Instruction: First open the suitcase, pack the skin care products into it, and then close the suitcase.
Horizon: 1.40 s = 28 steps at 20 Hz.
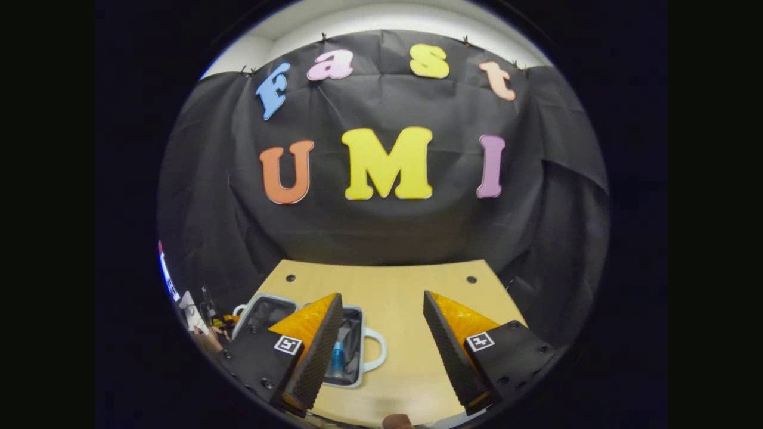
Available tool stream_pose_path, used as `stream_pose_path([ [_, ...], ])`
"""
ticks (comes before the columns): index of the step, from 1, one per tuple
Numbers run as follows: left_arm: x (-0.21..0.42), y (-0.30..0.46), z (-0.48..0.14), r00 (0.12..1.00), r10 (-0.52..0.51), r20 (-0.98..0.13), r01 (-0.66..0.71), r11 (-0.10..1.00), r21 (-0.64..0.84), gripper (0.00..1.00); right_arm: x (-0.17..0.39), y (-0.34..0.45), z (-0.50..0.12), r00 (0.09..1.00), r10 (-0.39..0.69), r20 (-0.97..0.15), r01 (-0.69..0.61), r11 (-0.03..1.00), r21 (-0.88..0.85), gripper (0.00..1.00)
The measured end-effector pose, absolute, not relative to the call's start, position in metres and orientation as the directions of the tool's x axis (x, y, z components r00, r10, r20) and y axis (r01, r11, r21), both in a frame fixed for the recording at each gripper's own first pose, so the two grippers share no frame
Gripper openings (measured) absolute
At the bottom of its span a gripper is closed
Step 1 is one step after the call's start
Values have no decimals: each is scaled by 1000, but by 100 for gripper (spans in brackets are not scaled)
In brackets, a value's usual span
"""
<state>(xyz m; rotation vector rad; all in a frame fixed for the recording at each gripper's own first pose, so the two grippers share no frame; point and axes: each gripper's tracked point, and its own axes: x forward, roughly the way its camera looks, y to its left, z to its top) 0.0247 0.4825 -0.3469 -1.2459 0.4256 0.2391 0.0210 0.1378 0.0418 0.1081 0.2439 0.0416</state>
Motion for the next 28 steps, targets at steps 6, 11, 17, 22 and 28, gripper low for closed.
stream_pose_path([
  [6,26,491,-293,931,31,-364,-343,416,-842,6,6,118,30,973,40,-227,-17,995,101,81],
  [11,24,461,-186,959,119,-258,-275,624,-731,4,-2,87,34,981,51,-187,-33,995,97,79],
  [17,27,355,-81,977,151,-151,-206,851,-482,4,-5,31,39,987,49,-151,-35,995,95,81],
  [22,27,266,-59,984,151,-99,-176,929,-327,4,-5,-28,35,988,43,-146,-27,993,112,81],
  [28,42,152,-75,994,51,-94,-73,966,-249,4,-15,-83,16,983,53,-173,-40,996,77,81],
])
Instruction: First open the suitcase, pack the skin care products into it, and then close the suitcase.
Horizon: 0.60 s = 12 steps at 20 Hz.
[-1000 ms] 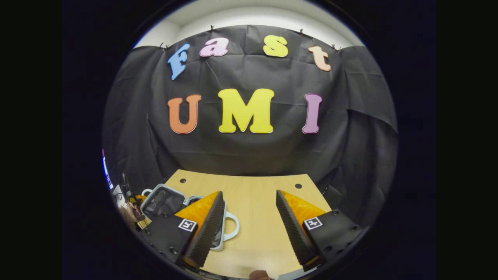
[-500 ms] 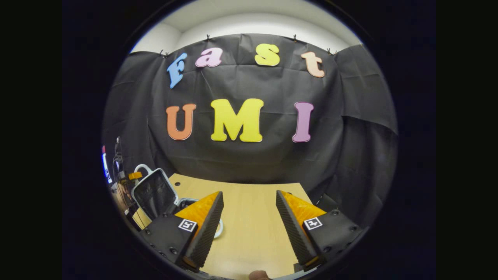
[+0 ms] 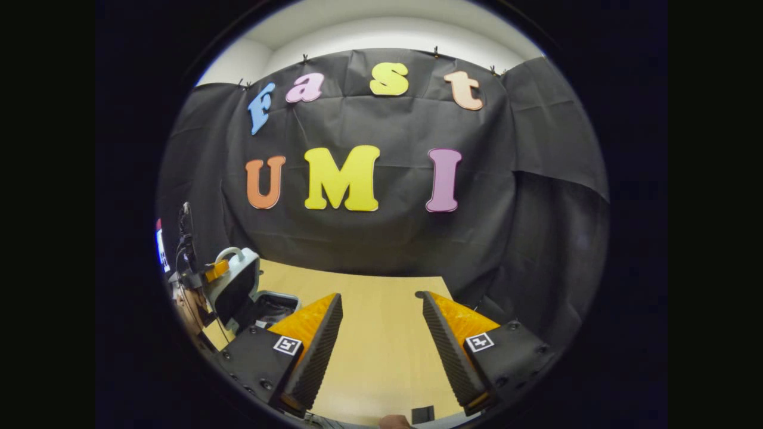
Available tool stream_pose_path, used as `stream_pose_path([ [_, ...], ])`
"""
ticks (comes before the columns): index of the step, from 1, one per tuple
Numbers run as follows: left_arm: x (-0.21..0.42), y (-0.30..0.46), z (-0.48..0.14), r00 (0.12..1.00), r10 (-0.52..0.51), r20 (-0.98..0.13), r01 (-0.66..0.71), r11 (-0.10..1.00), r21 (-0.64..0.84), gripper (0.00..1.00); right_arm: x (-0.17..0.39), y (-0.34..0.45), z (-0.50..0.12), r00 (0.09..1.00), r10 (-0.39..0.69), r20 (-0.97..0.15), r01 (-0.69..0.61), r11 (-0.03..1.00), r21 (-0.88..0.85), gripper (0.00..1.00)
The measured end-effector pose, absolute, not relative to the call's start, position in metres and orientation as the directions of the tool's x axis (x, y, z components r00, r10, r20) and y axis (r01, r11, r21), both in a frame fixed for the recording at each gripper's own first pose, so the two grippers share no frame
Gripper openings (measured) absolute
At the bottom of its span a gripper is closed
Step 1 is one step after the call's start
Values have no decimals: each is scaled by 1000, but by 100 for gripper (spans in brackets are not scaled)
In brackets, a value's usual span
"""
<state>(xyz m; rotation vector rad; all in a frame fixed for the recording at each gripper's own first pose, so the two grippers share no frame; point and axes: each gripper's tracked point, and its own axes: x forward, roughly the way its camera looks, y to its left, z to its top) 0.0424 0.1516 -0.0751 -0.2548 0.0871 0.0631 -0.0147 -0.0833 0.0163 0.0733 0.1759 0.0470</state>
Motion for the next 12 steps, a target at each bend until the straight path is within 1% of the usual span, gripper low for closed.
stream_pose_path([
  [1,45,136,-82,993,40,-112,-68,964,-258,4,-14,-89,13,982,58,-177,-46,996,74,81],
  [2,47,123,-89,992,39,-122,-67,969,-237,4,-15,-94,10,982,62,-180,-50,996,72,81],
  [4,51,101,-104,989,27,-145,-51,986,-162,4,-15,-103,2,980,72,-188,-61,996,64,81],
  [7,55,69,-129,980,10,-200,-29,995,-94,4,-18,-117,-12,974,80,-214,-68,996,60,81],
  [10,61,40,-163,967,9,-256,4,999,49,4,-19,-127,-26,966,82,-246,-70,996,56,81],
  [12,65,22,-195,947,1,-322,45,990,134,4,-20,-132,-34,959,85,-270,-70,995,64,81],
])
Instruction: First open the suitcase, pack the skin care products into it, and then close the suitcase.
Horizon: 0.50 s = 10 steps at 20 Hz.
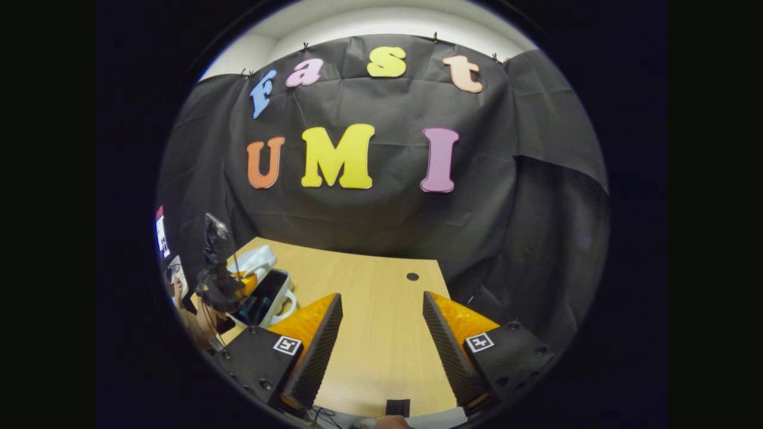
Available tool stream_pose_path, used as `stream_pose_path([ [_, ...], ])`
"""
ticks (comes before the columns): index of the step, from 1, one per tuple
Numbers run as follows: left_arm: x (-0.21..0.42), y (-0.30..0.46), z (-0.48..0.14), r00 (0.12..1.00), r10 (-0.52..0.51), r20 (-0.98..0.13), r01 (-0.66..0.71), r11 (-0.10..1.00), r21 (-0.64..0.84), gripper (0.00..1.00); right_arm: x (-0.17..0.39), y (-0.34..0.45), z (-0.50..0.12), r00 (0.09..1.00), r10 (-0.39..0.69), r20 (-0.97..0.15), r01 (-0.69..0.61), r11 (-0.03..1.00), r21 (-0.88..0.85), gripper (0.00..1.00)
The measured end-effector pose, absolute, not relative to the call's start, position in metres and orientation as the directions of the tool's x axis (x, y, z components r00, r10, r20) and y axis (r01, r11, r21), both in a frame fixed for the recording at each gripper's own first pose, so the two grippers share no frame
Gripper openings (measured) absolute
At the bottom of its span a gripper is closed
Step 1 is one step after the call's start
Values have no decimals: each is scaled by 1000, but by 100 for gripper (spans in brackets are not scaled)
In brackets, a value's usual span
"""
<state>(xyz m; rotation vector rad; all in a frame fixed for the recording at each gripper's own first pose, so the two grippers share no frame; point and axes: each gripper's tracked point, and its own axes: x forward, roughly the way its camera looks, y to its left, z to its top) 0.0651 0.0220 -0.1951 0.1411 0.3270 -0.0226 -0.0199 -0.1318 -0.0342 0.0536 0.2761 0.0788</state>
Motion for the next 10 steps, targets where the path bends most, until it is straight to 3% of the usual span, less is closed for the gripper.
stream_pose_path([
  [5,77,-1,-264,891,54,-450,79,959,271,4,-19,-142,-50,947,88,-309,-67,995,76,81],
  [10,80,-3,-272,889,112,-444,64,930,362,4,-19,-149,-63,937,83,-340,-58,995,83,81],
])
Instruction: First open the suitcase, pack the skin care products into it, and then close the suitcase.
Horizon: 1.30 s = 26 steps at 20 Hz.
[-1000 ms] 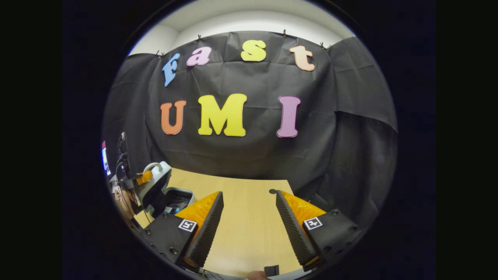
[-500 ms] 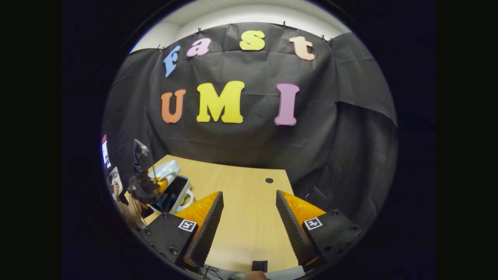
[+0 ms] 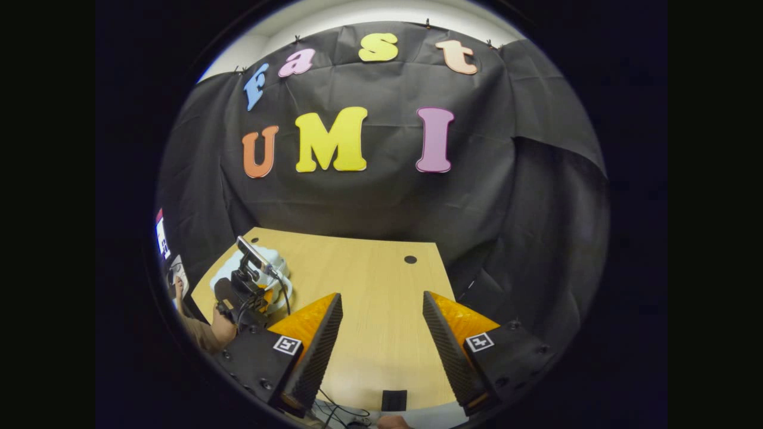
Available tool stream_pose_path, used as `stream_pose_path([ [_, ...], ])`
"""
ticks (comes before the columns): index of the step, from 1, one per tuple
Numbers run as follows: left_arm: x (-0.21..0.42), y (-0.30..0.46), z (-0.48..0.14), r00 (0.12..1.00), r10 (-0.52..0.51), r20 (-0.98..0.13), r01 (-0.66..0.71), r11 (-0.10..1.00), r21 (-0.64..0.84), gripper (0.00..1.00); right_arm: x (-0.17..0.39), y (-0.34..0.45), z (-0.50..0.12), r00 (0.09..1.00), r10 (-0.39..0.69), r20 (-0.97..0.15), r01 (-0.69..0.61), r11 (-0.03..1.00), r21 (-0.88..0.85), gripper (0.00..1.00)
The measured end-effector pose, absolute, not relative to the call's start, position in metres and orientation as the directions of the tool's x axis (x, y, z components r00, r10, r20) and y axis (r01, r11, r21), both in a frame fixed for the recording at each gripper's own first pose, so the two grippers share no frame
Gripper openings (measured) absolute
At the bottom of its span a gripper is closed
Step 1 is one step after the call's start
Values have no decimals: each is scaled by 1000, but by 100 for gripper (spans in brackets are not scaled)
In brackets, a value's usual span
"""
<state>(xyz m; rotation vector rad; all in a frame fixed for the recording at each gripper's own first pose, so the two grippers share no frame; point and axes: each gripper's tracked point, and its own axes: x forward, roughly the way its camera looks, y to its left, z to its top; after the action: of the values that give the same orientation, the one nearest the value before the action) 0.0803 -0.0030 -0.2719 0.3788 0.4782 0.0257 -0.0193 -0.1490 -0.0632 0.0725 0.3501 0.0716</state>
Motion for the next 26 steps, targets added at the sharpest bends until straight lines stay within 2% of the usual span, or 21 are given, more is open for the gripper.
stream_pose_path([
  [2,81,-4,-278,881,140,-452,72,904,421,5,-18,-149,-66,934,79,-350,-51,995,89,79],
  [4,84,-6,-283,874,165,-456,87,872,482,7,-17,-149,-67,932,77,-355,-47,994,94,81],
  [6,85,-11,-293,859,191,-475,131,815,564,13,-16,-147,-66,931,77,-357,-46,995,93,81],
  [8,84,-15,-299,853,212,-477,153,771,618,34,-17,-145,-62,933,77,-352,-46,994,96,81],
  [9,83,-17,-299,858,210,-469,150,771,619,55,-17,-142,-60,934,78,-348,-46,994,98,79],
  [11,80,-31,-309,855,141,-500,186,815,548,66,-16,-136,-55,937,80,-341,-48,994,101,79],
  [13,71,-38,-292,866,116,-487,193,820,539,99,-15,-129,-49,941,79,-329,-48,994,101,81],
  [18,47,-28,-210,927,63,-370,133,867,481,98,-5,-111,-25,960,51,-274,-26,995,95,81],
  [20,27,-18,-168,946,41,-321,101,905,413,98,1,-96,-18,965,50,-259,-24,995,101,79],
  [22,6,0,-127,960,38,-276,63,936,346,98,8,-77,-11,968,54,-245,-29,994,105,81],
  [26,-28,41,-73,968,58,-244,-27,991,128,98,21,-30,6,981,85,-177,-70,993,92,81],
])
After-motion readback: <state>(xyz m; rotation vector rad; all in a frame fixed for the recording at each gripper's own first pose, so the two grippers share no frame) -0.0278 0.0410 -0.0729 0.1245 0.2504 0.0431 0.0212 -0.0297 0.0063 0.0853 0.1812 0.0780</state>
